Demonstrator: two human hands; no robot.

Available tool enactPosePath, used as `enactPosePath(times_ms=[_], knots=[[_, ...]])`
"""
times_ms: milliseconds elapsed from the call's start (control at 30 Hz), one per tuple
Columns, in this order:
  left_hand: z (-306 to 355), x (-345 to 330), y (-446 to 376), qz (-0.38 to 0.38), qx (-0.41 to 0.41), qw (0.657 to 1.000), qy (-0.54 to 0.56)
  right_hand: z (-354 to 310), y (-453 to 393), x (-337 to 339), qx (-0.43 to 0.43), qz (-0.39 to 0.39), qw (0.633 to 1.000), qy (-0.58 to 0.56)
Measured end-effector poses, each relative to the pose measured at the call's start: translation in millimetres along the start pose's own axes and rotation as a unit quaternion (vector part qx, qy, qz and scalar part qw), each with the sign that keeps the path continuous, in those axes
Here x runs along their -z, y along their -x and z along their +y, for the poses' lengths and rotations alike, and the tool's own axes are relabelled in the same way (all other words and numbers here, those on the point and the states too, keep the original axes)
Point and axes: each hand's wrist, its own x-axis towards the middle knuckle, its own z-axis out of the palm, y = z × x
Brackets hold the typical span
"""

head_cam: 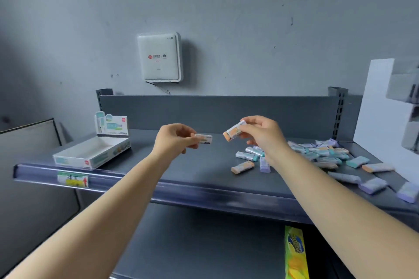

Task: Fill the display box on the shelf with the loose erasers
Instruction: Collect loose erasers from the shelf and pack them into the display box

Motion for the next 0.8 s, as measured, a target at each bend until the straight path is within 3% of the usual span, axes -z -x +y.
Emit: enactPosePath(times_ms=[233,467,800], knots=[[-29,107,-9,0.062,0.002,0.998,-0.003,-10,-1,-104,-0.024,-0.016,0.998,-0.053],[-62,200,-23,0.076,0.006,0.997,-0.026,-15,2,-204,-0.011,-0.060,0.996,-0.065],[-97,261,-64,0.078,0.016,0.995,-0.067,-17,-26,-299,0.002,-0.097,0.995,0.002]])
